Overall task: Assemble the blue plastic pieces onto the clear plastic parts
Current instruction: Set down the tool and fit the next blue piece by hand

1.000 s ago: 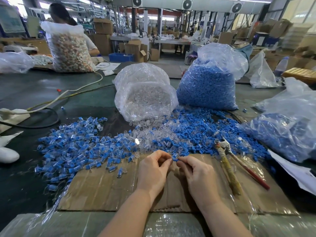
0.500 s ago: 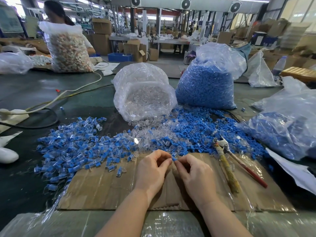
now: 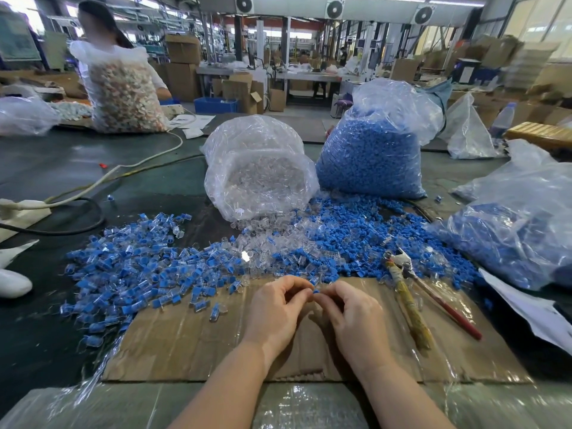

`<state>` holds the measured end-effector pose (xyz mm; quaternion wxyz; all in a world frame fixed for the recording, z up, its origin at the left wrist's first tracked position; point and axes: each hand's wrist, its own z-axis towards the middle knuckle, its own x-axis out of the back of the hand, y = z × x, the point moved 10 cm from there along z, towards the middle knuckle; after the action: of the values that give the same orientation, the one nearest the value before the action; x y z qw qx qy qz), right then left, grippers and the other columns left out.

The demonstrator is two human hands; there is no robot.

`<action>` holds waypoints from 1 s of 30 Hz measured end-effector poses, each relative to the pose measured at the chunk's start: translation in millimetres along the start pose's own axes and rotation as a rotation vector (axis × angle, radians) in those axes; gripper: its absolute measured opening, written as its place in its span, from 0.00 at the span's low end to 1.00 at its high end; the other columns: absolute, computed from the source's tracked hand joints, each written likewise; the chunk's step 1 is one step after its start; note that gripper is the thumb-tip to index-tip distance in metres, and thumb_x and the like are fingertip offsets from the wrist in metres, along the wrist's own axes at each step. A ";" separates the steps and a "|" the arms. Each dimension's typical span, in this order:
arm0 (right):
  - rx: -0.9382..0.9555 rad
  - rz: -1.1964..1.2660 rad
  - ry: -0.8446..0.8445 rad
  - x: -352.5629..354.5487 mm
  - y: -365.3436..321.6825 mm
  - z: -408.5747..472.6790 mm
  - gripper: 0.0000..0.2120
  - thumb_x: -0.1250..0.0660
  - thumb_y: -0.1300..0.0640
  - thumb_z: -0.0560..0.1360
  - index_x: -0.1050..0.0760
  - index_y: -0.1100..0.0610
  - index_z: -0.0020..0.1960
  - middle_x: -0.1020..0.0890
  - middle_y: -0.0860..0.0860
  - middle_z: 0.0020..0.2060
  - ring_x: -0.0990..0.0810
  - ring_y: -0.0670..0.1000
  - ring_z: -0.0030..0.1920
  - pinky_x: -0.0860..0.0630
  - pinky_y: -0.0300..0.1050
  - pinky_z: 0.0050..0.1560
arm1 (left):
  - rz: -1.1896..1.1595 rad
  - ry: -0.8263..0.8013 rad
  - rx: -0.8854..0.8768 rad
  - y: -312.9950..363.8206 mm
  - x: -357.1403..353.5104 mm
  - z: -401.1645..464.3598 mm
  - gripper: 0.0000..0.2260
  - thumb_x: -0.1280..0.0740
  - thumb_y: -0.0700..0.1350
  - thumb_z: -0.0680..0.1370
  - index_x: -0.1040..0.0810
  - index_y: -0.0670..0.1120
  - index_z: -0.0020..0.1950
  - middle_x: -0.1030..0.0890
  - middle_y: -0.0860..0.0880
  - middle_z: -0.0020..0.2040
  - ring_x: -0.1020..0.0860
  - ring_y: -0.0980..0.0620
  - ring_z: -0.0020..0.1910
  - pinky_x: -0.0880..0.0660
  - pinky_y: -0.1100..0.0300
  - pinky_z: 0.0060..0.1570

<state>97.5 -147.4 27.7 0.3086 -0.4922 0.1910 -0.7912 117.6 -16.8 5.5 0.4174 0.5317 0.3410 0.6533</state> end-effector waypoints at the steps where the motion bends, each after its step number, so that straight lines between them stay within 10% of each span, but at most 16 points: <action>1: 0.001 0.017 0.009 1.4 -0.5 0.1 0.06 0.30 0.53 0.73 0.20 0.55 0.41 0.19 0.46 0.34 0.24 0.47 0.36 0.28 0.43 0.40 | -0.014 -0.003 -0.002 0.8 0.1 -0.1 0.05 0.32 0.42 0.75 0.19 0.51 0.47 0.19 0.58 0.41 0.23 0.67 0.41 0.30 0.78 0.41; 9: 0.010 -0.016 0.034 10.4 1.0 2.4 0.02 0.31 0.57 0.73 0.20 0.55 0.45 0.20 0.45 0.39 0.23 0.47 0.43 0.26 0.44 0.47 | -0.034 0.016 0.037 -2.0 2.6 -0.7 0.05 0.31 0.41 0.74 0.21 0.52 0.43 0.19 0.57 0.38 0.23 0.66 0.38 0.29 0.77 0.38; 13: -0.262 -0.399 0.117 46.2 39.5 6.6 0.19 0.37 0.49 0.76 0.30 0.54 0.65 0.24 0.51 0.58 0.26 0.50 0.56 0.33 0.47 0.59 | -0.048 0.033 0.061 -5.4 4.7 -1.0 0.06 0.31 0.42 0.74 0.22 0.53 0.42 0.20 0.56 0.39 0.22 0.62 0.40 0.29 0.76 0.39; 19: -0.709 -0.749 -0.249 65.0 109.4 -13.2 0.40 0.52 0.30 0.73 0.52 0.56 0.75 0.40 0.57 0.73 0.39 0.59 0.71 0.44 0.64 0.67 | -0.059 0.047 0.080 -7.8 4.9 0.0 0.04 0.31 0.42 0.75 0.22 0.51 0.44 0.19 0.55 0.40 0.22 0.61 0.41 0.28 0.75 0.41; 30: -0.438 -0.728 -0.207 59.1 65.4 6.8 0.15 0.47 0.46 0.79 0.34 0.57 0.56 0.29 0.57 0.58 0.30 0.56 0.58 0.30 0.48 0.56 | -0.303 0.059 0.240 -18.0 8.6 5.5 0.02 0.31 0.39 0.74 0.20 0.45 0.45 0.17 0.48 0.40 0.19 0.51 0.41 0.25 0.67 0.41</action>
<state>104.1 -235.5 30.1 -0.0844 -0.6581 0.1365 -0.7357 125.6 -1.5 -5.9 0.4342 0.5008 0.5047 0.5532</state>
